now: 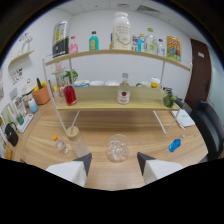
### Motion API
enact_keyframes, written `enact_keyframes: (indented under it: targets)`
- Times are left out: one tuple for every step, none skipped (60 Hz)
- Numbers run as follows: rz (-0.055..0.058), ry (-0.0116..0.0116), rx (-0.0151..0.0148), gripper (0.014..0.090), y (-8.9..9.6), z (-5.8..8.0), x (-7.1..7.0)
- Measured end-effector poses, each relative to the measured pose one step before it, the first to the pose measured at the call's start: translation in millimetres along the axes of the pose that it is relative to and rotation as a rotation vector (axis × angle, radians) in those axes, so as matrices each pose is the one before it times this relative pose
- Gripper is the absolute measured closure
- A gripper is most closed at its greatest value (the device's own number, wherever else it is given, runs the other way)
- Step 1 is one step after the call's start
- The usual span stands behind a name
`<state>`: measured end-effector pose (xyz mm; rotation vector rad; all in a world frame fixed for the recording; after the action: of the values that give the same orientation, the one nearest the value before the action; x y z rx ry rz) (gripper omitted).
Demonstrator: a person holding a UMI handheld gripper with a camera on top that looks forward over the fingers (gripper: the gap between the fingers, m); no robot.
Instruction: Make me a cup of Mount Fuji.
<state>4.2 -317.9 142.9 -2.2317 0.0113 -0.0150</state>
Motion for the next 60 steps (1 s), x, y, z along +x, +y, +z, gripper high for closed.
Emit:
enact_keyframes:
  targets:
    - [0.001, 0.00396, 0.00167, 0.0197, -4.73, -3.62, 3.53]
    - [0.0006, 0.00381, -0.00062, 0.0197, -5.74, -4.7, 2.16]
    - [0.0003, 0.00162, 0.00139, 0.0198, -6.93, -4.81, 1.47]
    - [-0.0005, 0.00044, 0.00458, 0.0198, -7.88, -4.62, 1.41]
    - [0.0002, 0.0017, 0.00499, 0.0196, -8.45, -4.68, 1.47]
    - [0.0016, 0.00445, -0.00431, 0.0196, -9.47, -5.35, 0.92]
    - [0.0023, -0.00009, 0.00837, 0.0195, -7.18, -3.82, 1.56]
    - [0.0039, -0.00088, 0.0068, 0.0194, -9.8, -4.8, 0.24]
    - [0.0048, -0.00404, 0.01018, 0.0194, -10.46, -4.44, -0.43]
    - [0.0053, -0.00515, 0.01038, 0.0196, -10.84, -4.52, -0.91]
    - [0.0054, -0.00625, 0.01035, 0.0196, -10.77, -4.21, -1.3]
    - [0.0047, -0.00676, 0.00965, 0.0194, -10.66, -3.83, -1.33]
    - [0.0035, -0.00539, 0.0093, 0.0194, -10.82, -3.44, -0.88]
    - [0.0022, -0.00117, 0.00172, 0.0194, -13.55, -3.5, -1.8]
    - [0.0021, -0.00487, 0.01369, 0.0194, -11.34, -2.79, -0.86]
    - [0.0025, -0.0054, 0.01594, 0.0195, -11.42, -2.47, -0.92]
    - [0.0036, -0.00425, 0.01747, 0.0195, -10.39, -1.43, -1.25]
    - [0.0033, -0.00251, 0.01646, 0.0194, -11.58, -1.7, -0.24]
    - [0.0024, -0.00042, 0.01595, 0.0193, -12.91, -1.65, 0.54]
    - [0.0015, 0.00097, 0.01766, 0.0194, -9.98, 0.17, -0.24]
    - [0.0003, -0.0016, 0.01879, 0.0193, -11.43, -0.19, -0.17]
    - [-0.0005, -0.00374, 0.02066, 0.0193, -12.97, 0.36, -0.05]
    - [0.0001, -0.00219, 0.02356, 0.0193, -11.29, 1.48, -0.37]
    - [-0.0009, 0.00058, 0.02556, 0.0194, -11.22, 2.28, 0.25]
    - [-0.0026, 0.00267, 0.02594, 0.0191, -10.48, 2.99, 0.56]
    - [-0.0044, 0.00293, 0.0247, 0.019, -9.47, 3.46, 1.07]
    - [-0.0058, 0.00144, 0.02277, 0.0191, -8.16, 4.54, 0.58]
    - [-0.007, 0.00126, 0.0173, 0.0191, -8.51, 3.99, 2.58]
    - [-0.0066, 0.00284, 0.01863, 0.0194, -6.39, 5.18, 0.33]
    - [-0.0053, 0.00304, 0.01924, 0.0194, -5.94, 5.24, 0.46]
    - [-0.0035, 0.00012, 0.01724, 0.0192, -5.49, 5.43, -1.07]
    - [-0.0035, -0.00309, 0.01827, 0.0193, -4.24, 5.31, -0.59]
    - [-0.0028, -0.00277, 0.01443, 0.0193, -2.76, 5.78, 0.03]
    - [-0.0018, -0.00061, 0.0099, 0.0198, -1.76, 6.04, 0.39]
    - [-0.0014, 0.00024, 0.00802, 0.0201, -1.08, 5.98, 0.62]
    - [-0.0023, 0.00042, 0.00743, 0.0203, -1.21, 5.79, 0.64]
    - [-0.0034, -0.00017, 0.00784, 0.0208, -0.56, 5.79, 0.19]
    - [-0.0046, -0.00031, 0.01017, 0.0213, 0.72, 4.96, 0.81]
    - [-0.0044, 0.00136, 0.00417, 0.0223, -0.2, 5.42, 1.24]
    - [-0.0048, 0.00264, 0.0031, 0.023, 0.11, 5.53, 1.39]
    - [-0.0023, 0.00227, 0.00277, 0.024, 1.37, 4.9, 1.25]
    - [-0.0034, 0.00316, 0.00385, 0.0254, 0.36, 4.9, 1.21]
    - [-0.0031, 0.00328, 0.00382, 0.0266, 0.73, 4.96, 1.22]
    - [-0.0028, 0.00231, 0.00111, 0.0275, 1.79, 4.64, 1.14]
    - [-0.0013, 0.00092, -0.00197, 0.0283, 2.19, 4.6, 0.49]
    - [-0.0001, 0.00115, -0.00305, 0.0289, 2.32, 4.34, 0.6]
    - [0.0008, 0.00205, -0.00241, 0.0298, 2.21, 4.02, 0.82]
    - [0.0016, -0.00062, 0.00051, 0.0308, 3.39, 5.42, -0.22]
    - [0.0018, -0.00353, -0.00466, 0.0316, 1.5, 2.73, -0.59]
    - [0.0026, -0.00577, -0.00588, 0.033, 1.98, 2.65, -1.13]
    - [0.0024, -0.00409, -0.00515, 0.0352, 2.65, 3.24, -1.0]
    - [0.0036, -0.00491, -0.00801, 0.0373, 2.49, 2.87, -1.05]
    - [0.0038, -0.00398, -0.00851, 0.0398, 2.43, 2.64, -1.03]
    - [0.0044, -0.00373, -0.00669, 0.0425, 1.9, 2.15, -0.86]
    - [0.0052, -0.00326, -0.00352, 0.0456, 1.18, 1.54, -0.82]
    - [0.0048, -0.00033, 0.00012, 0.0491, 0.53, 1.51, -0.3]
    - [0.0042, 0.00731, 0.00288, 0.0517, 0.07, 0.94, 1.55]
    - [0.0022, 0.01094, 0.00513, 0.0538, -0.89, 1.14, 2.13]
    - [0.0035, 0.00436, 0.00507, 0.0538, -1.16, 0.39, 0.62]
    - [0.0042, 0.00236, 0.00111, 0.0539, 0.12, 0.32, 0.0]
